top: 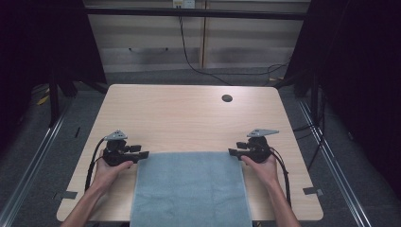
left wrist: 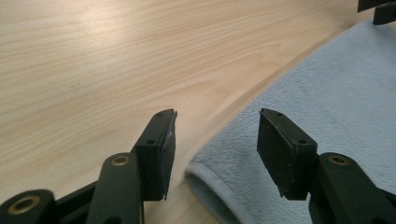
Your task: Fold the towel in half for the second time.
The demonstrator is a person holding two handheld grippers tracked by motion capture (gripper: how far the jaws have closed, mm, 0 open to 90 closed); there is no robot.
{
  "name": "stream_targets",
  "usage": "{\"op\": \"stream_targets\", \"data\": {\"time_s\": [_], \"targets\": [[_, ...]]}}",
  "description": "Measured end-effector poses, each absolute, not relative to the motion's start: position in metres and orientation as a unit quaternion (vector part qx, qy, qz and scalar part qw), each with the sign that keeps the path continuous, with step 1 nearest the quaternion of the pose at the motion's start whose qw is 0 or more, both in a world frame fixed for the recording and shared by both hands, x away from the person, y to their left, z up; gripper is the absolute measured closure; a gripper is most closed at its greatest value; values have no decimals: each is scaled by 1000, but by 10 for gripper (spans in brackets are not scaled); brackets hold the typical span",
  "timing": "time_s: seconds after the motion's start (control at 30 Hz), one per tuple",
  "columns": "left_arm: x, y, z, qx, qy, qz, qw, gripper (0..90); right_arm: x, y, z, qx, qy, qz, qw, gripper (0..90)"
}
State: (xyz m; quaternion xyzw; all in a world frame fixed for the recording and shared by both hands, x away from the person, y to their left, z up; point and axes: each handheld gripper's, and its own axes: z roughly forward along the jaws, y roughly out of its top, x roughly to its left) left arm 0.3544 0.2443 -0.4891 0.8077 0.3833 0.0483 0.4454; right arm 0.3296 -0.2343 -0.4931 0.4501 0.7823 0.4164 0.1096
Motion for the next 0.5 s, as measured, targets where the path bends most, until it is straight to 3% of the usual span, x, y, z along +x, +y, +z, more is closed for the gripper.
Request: {"op": "stream_targets", "data": {"time_s": [0.23, 0.5], "targets": [[356, 240, -498, 822, 374, 49, 426, 395, 328, -232, -507, 447, 795, 397, 98, 521], [350, 237, -505, 833, 363, 54, 413, 384, 323, -230, -508, 434, 800, 403, 97, 803]]}}
